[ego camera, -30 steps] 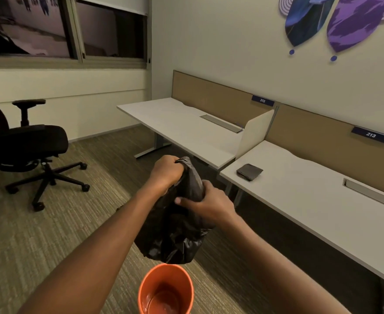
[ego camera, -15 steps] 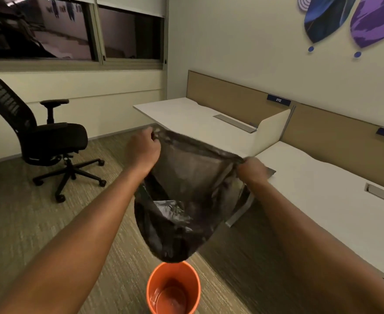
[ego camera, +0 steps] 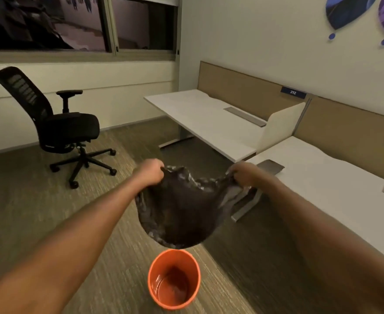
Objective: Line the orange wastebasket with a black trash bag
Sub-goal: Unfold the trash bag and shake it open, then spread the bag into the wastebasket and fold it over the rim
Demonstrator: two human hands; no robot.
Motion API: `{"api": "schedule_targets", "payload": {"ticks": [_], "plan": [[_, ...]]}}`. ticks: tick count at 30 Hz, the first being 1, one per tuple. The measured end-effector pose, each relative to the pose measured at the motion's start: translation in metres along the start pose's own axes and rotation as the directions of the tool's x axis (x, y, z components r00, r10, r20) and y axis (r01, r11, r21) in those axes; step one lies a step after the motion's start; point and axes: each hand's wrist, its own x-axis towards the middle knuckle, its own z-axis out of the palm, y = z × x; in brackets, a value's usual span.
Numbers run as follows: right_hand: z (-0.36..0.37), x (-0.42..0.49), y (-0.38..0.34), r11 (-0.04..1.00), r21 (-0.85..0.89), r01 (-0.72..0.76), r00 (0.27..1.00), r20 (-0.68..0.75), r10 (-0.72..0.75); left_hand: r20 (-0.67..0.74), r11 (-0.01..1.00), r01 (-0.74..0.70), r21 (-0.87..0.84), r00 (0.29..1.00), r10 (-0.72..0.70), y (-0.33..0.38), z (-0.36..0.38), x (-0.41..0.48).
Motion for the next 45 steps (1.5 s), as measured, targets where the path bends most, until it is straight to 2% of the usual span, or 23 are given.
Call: {"api": "schedule_targets", "payload": {"ticks": [2, 3, 4, 5, 7, 8, 9, 10, 11, 13, 14, 15, 16, 18, 21, 24, 28, 30, 32, 35, 37, 41, 45], "plan": [[-0.062, 0.01, -0.009, 0.981, 0.193, 0.012, 0.951, -0.304, 0.048, -0.327, 0.988, -0.026, -0.153, 0.945, -0.026, 0.034, -0.064, 0.007], [-0.09, 0.009, -0.016, 0.957, 0.282, 0.066, 0.874, -0.478, 0.081, -0.509, 0.97, -0.094, -0.223, 0.86, -0.034, 0.051, -0.093, 0.004], [-0.114, 0.004, -0.021, 0.914, 0.366, 0.173, 0.752, -0.648, 0.117, -0.678, 0.946, -0.195, -0.258, 0.734, -0.034, 0.066, -0.118, -0.004], [-0.129, -0.007, -0.027, 0.854, 0.406, 0.327, 0.595, -0.79, 0.148, -0.825, 0.912, -0.327, -0.246, 0.565, -0.02, 0.077, -0.137, -0.015], [-0.129, -0.031, -0.034, 0.805, 0.256, 0.535, 0.28, -0.953, 0.117, -0.972, 0.806, -0.58, -0.118, 0.235, 0.027, 0.088, -0.148, -0.034], [-0.111, -0.039, -0.033, 0.832, 0.145, 0.536, 0.188, -0.981, 0.05, -0.986, 0.757, -0.651, -0.053, 0.154, 0.063, 0.086, -0.138, -0.042], [-0.081, -0.043, -0.029, 0.849, 0.074, 0.523, 0.179, -0.984, -0.024, -0.981, 0.711, -0.701, -0.045, 0.164, 0.1, 0.081, -0.116, -0.048], [-0.044, -0.043, -0.022, 0.858, 0.074, 0.508, 0.273, -0.959, -0.079, -0.957, 0.674, -0.734, -0.083, 0.248, 0.152, 0.072, -0.085, -0.053], [-0.005, -0.042, -0.014, 0.858, 0.169, 0.485, 0.466, -0.88, -0.09, -0.903, 0.703, -0.702, -0.113, 0.368, 0.222, 0.061, -0.048, -0.056], [0.069, -0.033, 0.01, 0.922, 0.321, 0.215, 0.884, -0.465, -0.045, -0.623, 0.905, -0.424, -0.001, 0.708, 0.331, 0.03, 0.031, -0.055], [0.101, -0.028, 0.025, 0.97, 0.235, 0.062, 0.974, -0.226, -0.008, -0.382, 0.961, -0.265, 0.075, 0.883, 0.273, 0.013, 0.068, -0.055], [0.124, -0.026, 0.039, 0.992, 0.127, 0.003, 0.998, -0.06, 0.005, -0.159, 0.985, -0.124, 0.117, 0.977, 0.142, -0.002, 0.098, -0.059], [0.139, -0.024, 0.05, 0.998, 0.067, -0.003, 0.999, 0.032, 0.001, -0.037, 0.995, -0.003, 0.103, 0.999, 0.007, -0.015, 0.118, -0.062], [0.147, -0.018, 0.064, 0.991, 0.134, -0.013, 0.999, 0.048, 0.007, -0.05, 0.987, 0.14, -0.084, 0.988, -0.145, -0.028, 0.131, -0.064], [0.129, 0.004, 0.068, 0.928, 0.37, -0.044, 0.993, -0.084, 0.081, -0.218, 0.955, 0.127, -0.269, 0.958, -0.189, -0.02, 0.116, -0.05], [0.105, 0.022, 0.064, 0.78, 0.626, -0.024, 0.949, -0.23, 0.214, -0.33, 0.894, 0.14, -0.426, 0.896, -0.298, -0.009, 0.1, -0.037], [0.117, 0.029, 0.072, 0.791, 0.599, -0.125, 0.952, -0.151, 0.265, -0.198, 0.863, 0.26, -0.433, 0.906, -0.373, -0.021, 0.1, -0.033], [0.131, 0.031, 0.077, 0.744, 0.638, -0.198, 0.936, -0.102, 0.336, -0.158, 0.808, 0.3, -0.507, 0.889, -0.429, -0.033, 0.104, -0.033], [0.142, 0.035, 0.075, 0.605, 0.755, -0.254, 0.912, -0.021, 0.409, -0.068, 0.698, 0.354, -0.622, 0.864, -0.499, -0.04, 0.109, -0.034], [0.158, 0.045, 0.064, 0.15, 0.923, -0.354, 0.854, 0.254, 0.453, 0.05, 0.332, 0.362, -0.871, 0.736, -0.675, -0.044, 0.119, -0.029], [0.167, 0.052, 0.057, -0.009, 0.926, -0.379, 0.817, 0.339, 0.468, 0.187, 0.137, 0.375, -0.917, 0.706, -0.683, -0.048, 0.124, -0.024], [0.188, 0.063, 0.052, -0.106, 0.897, -0.428, 0.763, 0.422, 0.489, 0.503, -0.081, 0.547, -0.833, 0.688, -0.523, -0.065, 0.138, -0.018], [0.22, 0.069, 0.047, -0.148, 0.86, -0.489, 0.716, 0.492, 0.496, 0.588, -0.114, 0.618, -0.778, 0.652, -0.478, -0.097, 0.157, -0.006]]}}
